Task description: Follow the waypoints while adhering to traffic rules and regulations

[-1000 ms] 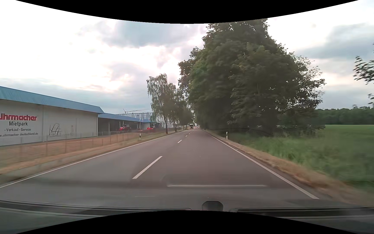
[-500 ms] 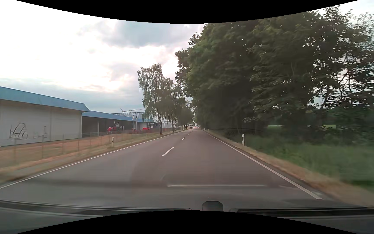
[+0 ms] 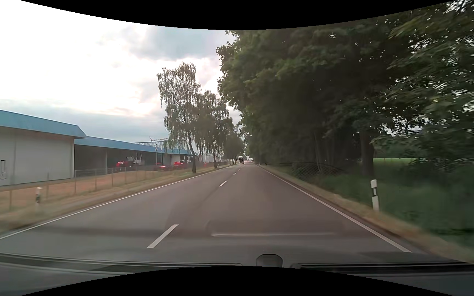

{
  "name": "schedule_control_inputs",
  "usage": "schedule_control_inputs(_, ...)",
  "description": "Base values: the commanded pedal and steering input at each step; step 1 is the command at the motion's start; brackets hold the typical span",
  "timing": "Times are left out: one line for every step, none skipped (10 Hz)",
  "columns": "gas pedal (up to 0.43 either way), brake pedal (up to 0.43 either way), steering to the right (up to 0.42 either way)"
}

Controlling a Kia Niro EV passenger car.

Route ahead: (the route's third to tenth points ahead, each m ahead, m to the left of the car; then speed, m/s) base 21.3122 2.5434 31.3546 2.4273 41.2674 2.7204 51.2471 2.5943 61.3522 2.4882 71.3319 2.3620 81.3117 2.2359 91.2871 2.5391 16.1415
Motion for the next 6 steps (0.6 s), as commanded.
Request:
schedule_control_inputs(0.177,0.0,-0.003)
schedule_control_inputs(0.177,0.0,-0.003)
schedule_control_inputs(0.177,0.0,-0.003)
schedule_control_inputs(0.177,0.0,-0.003)
schedule_control_inputs(0.177,0.0,-0.003)
schedule_control_inputs(0.177,0.0,-0.003)
